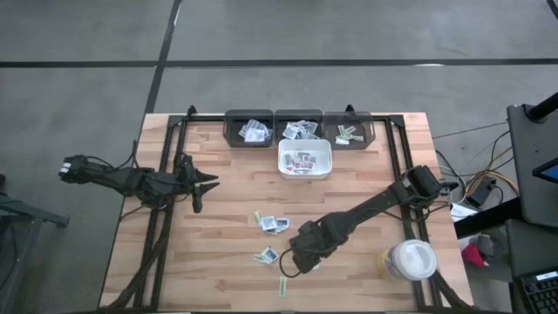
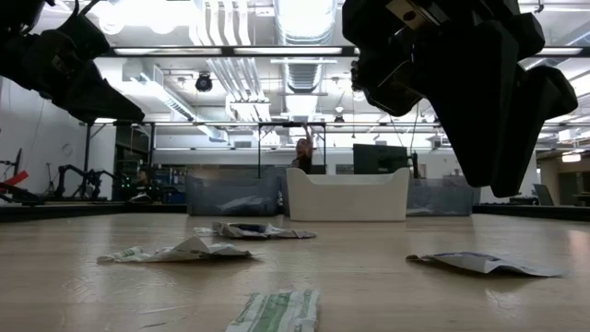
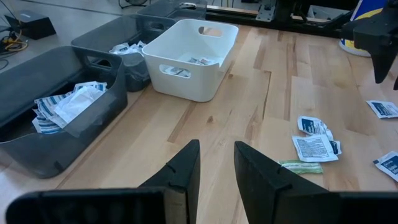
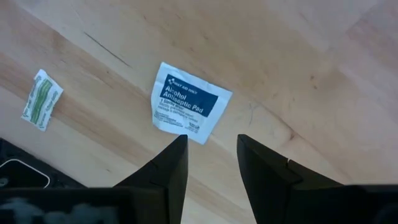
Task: Pick & Place First Aid Supplies
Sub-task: Put the blue alcohol pad into the middle gray bin
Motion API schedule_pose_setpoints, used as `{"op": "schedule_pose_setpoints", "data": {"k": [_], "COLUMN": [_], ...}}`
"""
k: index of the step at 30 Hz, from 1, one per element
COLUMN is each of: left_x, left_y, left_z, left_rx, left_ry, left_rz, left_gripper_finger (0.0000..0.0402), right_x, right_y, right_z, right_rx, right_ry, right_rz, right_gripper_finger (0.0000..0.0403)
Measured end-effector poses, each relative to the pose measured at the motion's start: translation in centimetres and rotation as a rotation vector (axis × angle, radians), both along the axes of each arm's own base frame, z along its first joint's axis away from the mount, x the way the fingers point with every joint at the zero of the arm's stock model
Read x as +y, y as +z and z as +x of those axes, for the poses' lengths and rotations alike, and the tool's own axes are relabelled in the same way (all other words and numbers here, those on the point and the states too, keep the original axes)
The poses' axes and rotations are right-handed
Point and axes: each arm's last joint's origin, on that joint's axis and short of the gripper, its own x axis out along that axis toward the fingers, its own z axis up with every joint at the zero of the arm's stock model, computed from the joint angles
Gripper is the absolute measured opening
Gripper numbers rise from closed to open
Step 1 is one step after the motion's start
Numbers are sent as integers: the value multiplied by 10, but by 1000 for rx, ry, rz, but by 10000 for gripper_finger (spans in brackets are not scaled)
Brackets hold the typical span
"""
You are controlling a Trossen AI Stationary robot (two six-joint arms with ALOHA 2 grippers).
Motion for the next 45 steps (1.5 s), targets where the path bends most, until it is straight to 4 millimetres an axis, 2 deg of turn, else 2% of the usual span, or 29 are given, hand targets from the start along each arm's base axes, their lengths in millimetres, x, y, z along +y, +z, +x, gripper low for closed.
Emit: {"op": "schedule_pose_setpoints", "data": {"k": [17,24,34,41,45], "left_x": [0,0,0,0,0], "left_y": [0,0,0,0,0], "left_z": [0,0,0,0,0], "left_rx": [1,1,1,2,2], "left_ry": [-1,-1,-1,-1,-1], "left_rz": [2,2,2,2,2], "left_gripper_finger": [94,94,94,94,94], "right_x": [4,5,0,1,4], "right_y": [-4,-16,-36,-36,-28], "right_z": [-1,-1,-15,-13,-7], "right_rx": [-10,-46,28,10,-30], "right_ry": [-24,-65,-107,-113,-113], "right_rz": [11,37,10,21,39], "right_gripper_finger": [141,141,125,122,125]}}
